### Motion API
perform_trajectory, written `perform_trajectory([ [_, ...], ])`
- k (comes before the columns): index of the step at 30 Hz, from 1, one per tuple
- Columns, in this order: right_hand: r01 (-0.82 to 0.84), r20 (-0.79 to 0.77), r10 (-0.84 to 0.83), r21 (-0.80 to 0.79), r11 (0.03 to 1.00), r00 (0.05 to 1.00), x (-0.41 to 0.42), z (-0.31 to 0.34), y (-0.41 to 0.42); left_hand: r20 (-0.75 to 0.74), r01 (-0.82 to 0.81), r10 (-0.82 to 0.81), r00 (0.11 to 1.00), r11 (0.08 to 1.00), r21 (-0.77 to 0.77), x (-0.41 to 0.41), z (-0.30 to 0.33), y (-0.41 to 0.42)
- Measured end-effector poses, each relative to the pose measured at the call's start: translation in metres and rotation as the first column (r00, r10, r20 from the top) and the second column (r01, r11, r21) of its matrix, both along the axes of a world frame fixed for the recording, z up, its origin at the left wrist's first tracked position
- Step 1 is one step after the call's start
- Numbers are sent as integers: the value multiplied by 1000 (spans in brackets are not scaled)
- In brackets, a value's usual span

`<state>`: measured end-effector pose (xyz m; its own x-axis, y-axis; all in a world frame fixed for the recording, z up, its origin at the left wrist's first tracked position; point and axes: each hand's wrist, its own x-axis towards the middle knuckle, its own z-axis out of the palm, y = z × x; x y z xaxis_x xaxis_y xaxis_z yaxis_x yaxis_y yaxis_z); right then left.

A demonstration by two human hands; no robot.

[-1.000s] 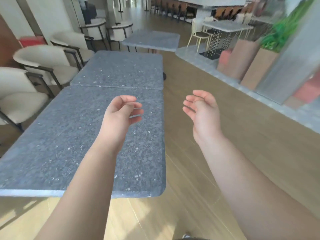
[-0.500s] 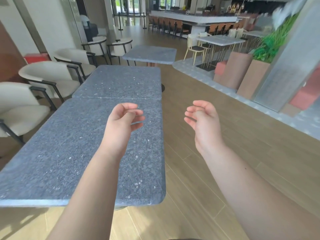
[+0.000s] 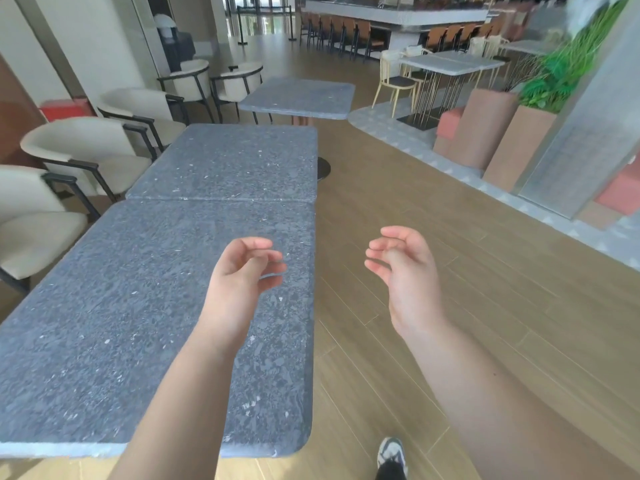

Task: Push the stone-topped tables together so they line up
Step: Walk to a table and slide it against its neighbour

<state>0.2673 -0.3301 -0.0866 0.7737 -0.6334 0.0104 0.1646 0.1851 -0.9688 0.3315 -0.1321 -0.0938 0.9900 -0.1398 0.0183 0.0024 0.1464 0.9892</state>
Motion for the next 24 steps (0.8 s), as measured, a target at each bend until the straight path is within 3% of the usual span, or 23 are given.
perform_trajectory([
  [12,-70,-76,77,86,994,994,142,-15,-219,-21,-62,63,998,997,38,140,-5,-207],
  [24,-159,-121,177,145,977,977,329,-36,-303,-101,-117,118,988,993,14,301,-25,-324],
])
